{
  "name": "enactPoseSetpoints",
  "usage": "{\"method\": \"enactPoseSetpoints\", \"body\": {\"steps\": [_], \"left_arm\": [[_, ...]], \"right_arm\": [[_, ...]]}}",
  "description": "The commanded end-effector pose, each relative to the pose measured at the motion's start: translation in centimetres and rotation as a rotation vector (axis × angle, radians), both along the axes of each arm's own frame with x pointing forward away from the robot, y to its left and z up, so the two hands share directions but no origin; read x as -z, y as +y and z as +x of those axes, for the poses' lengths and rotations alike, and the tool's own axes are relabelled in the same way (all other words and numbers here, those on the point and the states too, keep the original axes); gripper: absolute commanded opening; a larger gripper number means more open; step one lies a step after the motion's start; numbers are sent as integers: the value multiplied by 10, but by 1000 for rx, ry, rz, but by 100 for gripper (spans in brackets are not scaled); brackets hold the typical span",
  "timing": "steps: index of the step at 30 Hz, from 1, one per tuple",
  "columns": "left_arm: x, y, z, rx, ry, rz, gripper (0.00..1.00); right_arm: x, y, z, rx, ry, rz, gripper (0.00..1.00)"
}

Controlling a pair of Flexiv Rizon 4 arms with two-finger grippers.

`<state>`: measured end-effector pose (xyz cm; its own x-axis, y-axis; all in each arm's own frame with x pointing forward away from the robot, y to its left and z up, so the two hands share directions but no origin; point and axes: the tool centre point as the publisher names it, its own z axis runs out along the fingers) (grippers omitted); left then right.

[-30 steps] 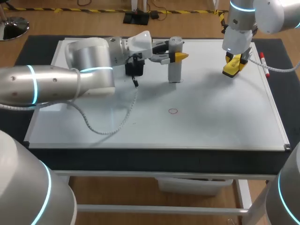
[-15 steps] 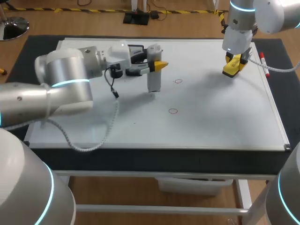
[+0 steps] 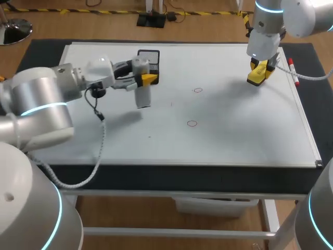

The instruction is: Pick up the inspection probe, press it on each red-marked spot on the whiteboard one by one, put down the probe, pick up the eraser, and wipe off all the red marks.

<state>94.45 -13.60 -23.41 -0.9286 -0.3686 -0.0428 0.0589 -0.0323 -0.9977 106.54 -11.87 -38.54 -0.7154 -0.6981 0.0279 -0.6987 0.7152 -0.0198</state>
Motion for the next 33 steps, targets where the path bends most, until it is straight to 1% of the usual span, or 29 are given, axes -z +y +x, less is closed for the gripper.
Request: {"method": "enactPoseSetpoints", "body": {"steps": [1, 9, 13, 15, 18, 25, 29, 33], "left_arm": [[-4, 42, -18, -41, -8, -9, 0], [-2, 67, -19, -68, -5, -9, 0], [-2, 69, -20, -69, -6, -10, 0], [-2, 69, -20, -69, -6, -10, 0], [-2, 69, -20, -69, -6, -10, 0], [-2, 69, -20, -69, -6, -10, 0], [-2, 69, -20, -69, -6, -10, 0], [-2, 69, -20, -69, -6, -10, 0]], "right_arm": [[-1, 0, 1, -1, 3, -3, 0], [-1, 0, 1, -1, 3, -3, 0], [-1, 0, 1, -1, 3, -3, 0], [-2, 16, -1, -52, -9, -25, 0], [-5, 42, -4, -112, -22, -28, 0], [-8, 105, -14, -260, -30, 5, 0], [-11, 135, -22, -350, -37, 23, 0], [-8, 160, -29, -449, -37, 28, 0]]}}
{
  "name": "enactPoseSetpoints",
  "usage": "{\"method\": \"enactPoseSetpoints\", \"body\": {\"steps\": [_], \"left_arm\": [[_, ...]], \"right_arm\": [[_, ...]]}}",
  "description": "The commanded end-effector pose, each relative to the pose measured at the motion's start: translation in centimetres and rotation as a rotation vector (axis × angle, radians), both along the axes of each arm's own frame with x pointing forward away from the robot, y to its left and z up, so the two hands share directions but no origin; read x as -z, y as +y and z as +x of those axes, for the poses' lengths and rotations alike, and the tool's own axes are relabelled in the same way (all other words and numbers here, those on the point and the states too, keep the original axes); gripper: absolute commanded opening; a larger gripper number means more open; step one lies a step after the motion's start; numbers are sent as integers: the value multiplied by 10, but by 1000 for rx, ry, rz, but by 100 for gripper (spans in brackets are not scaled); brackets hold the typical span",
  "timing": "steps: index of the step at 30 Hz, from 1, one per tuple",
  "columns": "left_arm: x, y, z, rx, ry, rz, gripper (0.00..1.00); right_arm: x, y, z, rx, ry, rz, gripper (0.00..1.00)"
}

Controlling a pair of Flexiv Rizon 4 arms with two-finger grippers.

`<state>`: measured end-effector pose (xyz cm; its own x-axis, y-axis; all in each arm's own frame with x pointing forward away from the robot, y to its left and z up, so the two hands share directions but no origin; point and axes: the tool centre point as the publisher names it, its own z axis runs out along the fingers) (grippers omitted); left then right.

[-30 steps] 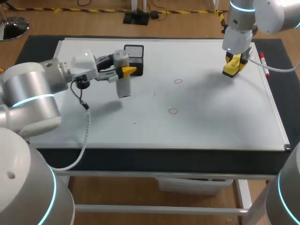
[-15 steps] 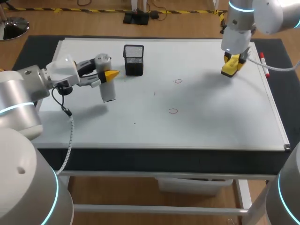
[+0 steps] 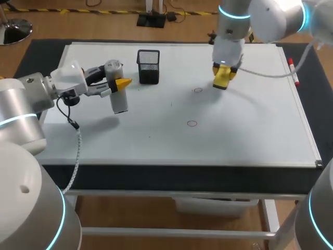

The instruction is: Pick up the inspection probe, press it on each red-marked spot on the whiteboard one by one, put down the probe, pick up the eraser, and wipe off all the red marks.

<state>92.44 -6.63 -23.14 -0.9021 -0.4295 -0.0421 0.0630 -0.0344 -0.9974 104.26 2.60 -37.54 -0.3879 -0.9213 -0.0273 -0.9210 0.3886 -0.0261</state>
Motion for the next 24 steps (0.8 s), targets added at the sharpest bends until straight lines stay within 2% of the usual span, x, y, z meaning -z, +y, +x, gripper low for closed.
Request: {"method": "enactPoseSetpoints", "body": {"steps": [1, 8, 16, 24], "left_arm": [[0, -1, 0, -3, -4, -4, 0], [0, -1, 0, -3, -4, -4, 0], [0, -1, 0, -3, -4, -4, 0], [0, -1, 0, -3, -4, -4, 0]], "right_arm": [[3, 22, -8, -73, -7, -21, 0], [11, 53, -16, -197, -27, -51, 0], [20, 78, -21, -301, -15, -50, 0], [32, 93, -14, -349, 7, -21, 0]]}}
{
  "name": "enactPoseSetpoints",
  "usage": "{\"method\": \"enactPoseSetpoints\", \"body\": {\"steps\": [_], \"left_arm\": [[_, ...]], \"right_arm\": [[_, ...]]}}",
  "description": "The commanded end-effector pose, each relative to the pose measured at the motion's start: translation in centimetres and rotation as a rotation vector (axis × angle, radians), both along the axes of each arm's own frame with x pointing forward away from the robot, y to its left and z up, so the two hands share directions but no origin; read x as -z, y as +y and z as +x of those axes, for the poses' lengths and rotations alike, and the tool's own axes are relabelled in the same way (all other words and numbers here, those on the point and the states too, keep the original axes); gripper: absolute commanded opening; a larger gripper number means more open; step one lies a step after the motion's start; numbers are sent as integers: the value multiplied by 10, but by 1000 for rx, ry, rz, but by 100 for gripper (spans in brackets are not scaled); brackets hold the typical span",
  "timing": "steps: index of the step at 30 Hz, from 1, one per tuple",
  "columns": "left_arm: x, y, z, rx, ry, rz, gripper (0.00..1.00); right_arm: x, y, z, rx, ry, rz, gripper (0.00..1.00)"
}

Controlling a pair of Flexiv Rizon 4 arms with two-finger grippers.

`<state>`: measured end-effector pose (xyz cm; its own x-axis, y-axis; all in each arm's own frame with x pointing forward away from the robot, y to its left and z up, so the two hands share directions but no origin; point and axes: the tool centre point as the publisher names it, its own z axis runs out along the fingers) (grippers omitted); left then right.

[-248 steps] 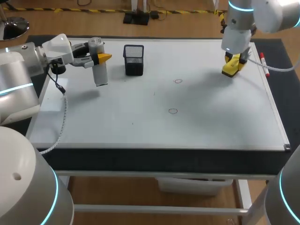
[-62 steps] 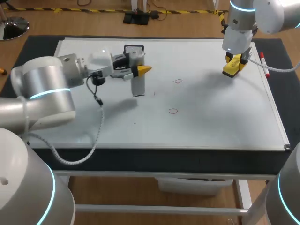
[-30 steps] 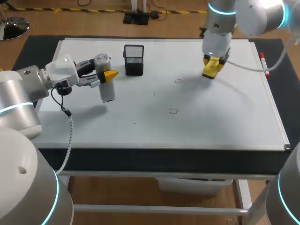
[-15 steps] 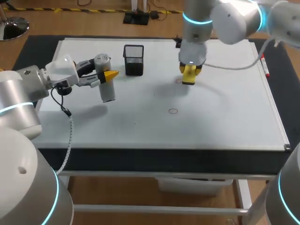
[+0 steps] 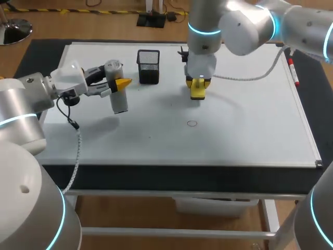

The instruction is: Pick up the inspection probe, press it on each red-marked spot on the whiteboard one by one, put down the probe, pick up the eraser, and wipe off all the red marks.

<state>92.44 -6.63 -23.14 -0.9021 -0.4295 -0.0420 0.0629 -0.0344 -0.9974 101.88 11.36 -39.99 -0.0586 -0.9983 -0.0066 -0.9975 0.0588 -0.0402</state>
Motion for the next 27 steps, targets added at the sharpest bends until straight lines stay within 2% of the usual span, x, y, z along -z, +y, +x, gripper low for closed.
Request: {"method": "enactPoseSetpoints", "body": {"steps": [1, 12, 21, 27], "left_arm": [[0, -1, 0, -3, -4, -4, 0], [0, -1, 0, -3, -4, -4, 0], [0, -1, 0, -3, -4, -4, 0], [0, -1, 0, -3, -4, -4, 0]], "right_arm": [[8, 6, 11, -18, 19, 2, 0], [26, 7, 19, -36, 37, -27, 0], [32, -7, 25, 5, 52, -36, 0], [31, -27, 32, 62, 48, -33, 0]]}}
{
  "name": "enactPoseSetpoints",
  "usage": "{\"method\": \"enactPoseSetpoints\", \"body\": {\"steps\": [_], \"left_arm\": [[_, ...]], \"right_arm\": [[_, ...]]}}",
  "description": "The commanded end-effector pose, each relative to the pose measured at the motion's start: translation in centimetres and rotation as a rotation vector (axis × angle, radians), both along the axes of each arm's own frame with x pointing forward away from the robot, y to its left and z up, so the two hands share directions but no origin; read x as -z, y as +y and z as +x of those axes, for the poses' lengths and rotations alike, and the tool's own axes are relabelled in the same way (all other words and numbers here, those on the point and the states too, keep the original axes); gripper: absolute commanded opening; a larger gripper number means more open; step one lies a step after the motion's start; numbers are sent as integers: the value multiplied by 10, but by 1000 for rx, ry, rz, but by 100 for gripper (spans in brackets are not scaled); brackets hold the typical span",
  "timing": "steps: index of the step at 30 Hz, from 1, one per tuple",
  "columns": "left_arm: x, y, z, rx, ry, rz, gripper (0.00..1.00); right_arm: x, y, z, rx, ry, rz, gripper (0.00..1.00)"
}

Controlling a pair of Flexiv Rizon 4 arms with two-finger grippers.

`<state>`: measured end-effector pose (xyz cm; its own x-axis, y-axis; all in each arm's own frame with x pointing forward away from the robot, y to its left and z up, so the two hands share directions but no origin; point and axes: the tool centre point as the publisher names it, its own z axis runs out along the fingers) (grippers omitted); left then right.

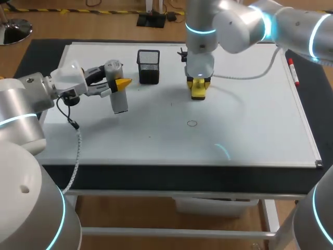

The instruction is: Pick up the inspection probe, press it on each red-marked spot on the whiteboard one by one, put down the probe, pick up the eraser, and wipe off all the red marks.

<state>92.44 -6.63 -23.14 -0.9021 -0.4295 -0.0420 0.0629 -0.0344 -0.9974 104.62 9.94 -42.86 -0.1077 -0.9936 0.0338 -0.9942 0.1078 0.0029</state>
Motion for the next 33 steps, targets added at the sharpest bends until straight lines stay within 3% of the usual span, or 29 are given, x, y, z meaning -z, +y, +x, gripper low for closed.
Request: {"method": "enactPoseSetpoints", "body": {"steps": [1, 16, 24, 33], "left_arm": [[0, -1, 0, -3, -4, -4, 0], [0, -1, 0, -3, -4, -4, 0], [0, -1, 0, -3, -4, -4, 0], [0, -1, 0, -3, -4, -4, 0]], "right_arm": [[2, -17, 6, 22, 0, 3, 0], [-2, -83, 21, 161, -14, -18, 0], [-20, -100, 26, 193, -35, 11, 0], [-46, -150, 34, 274, -13, 25, 0]]}}
